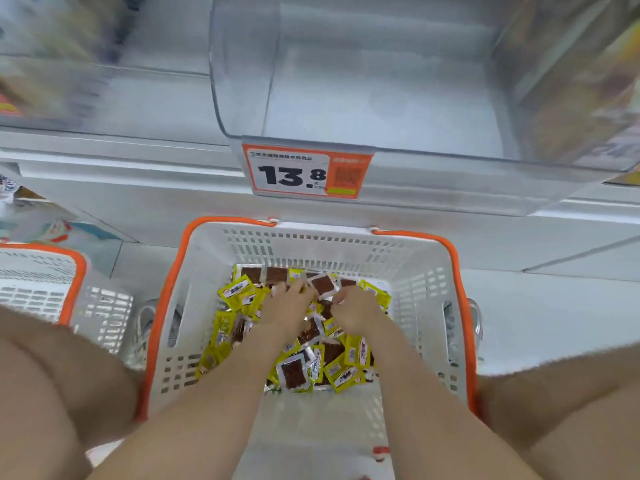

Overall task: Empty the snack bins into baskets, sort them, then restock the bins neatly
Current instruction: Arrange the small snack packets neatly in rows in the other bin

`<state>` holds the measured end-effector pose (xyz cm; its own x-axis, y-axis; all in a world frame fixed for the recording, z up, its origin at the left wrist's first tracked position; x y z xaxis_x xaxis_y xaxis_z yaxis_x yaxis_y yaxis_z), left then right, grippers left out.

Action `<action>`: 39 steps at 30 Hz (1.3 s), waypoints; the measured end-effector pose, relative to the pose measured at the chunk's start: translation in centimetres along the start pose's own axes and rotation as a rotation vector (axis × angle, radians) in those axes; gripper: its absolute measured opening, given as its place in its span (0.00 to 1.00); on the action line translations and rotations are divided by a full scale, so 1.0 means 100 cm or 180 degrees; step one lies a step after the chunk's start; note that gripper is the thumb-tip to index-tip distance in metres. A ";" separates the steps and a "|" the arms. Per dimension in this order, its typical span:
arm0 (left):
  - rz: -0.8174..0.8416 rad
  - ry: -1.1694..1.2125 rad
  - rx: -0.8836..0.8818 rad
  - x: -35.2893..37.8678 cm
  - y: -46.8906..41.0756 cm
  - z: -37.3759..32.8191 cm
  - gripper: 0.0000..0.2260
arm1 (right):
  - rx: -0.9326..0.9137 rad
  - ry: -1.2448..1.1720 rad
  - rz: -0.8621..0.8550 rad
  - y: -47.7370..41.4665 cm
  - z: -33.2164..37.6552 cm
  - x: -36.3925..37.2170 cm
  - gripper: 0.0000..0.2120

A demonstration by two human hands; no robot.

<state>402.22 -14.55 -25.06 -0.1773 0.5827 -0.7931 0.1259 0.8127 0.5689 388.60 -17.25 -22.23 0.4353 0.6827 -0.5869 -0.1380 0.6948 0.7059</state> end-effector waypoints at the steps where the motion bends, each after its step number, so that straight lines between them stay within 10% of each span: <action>1: 0.0008 0.0008 -0.0010 -0.002 0.001 0.000 0.25 | -0.0037 0.0123 0.0101 -0.002 0.001 -0.002 0.09; 16: 0.0322 0.0581 0.0119 0.011 0.032 0.039 0.28 | -0.0445 0.0853 0.0227 0.017 0.023 0.012 0.13; 25: -0.0219 0.3170 0.0229 -0.060 0.067 0.020 0.13 | -0.0913 0.0281 0.0265 0.061 0.051 0.007 0.34; 30: 0.0109 0.4469 0.0149 -0.117 0.103 0.009 0.22 | -0.1046 -0.1412 -0.0092 0.098 0.065 -0.060 0.28; 35: 0.0329 0.4590 0.0359 -0.164 0.145 -0.012 0.15 | -0.1238 -0.1533 0.0116 0.155 0.092 -0.090 0.04; 39: 0.0353 0.4286 0.0324 -0.187 0.159 -0.011 0.32 | -0.1195 -0.1517 -0.0413 0.175 0.098 -0.123 0.11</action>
<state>406.48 -12.54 -0.95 -0.9641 0.2390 0.1155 0.2625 0.7926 0.5504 389.54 -15.70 1.24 0.8070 0.4714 -0.3556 -0.3231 0.8566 0.4022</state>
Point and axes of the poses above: each hand's wrist, its own y-axis away from the middle knuckle, its own x-axis out of the palm, z = x × y, the point moved 10 cm from there along -y, towards the middle knuckle, and after that the axes turned 4 degrees about y, right-handed, at the moved point
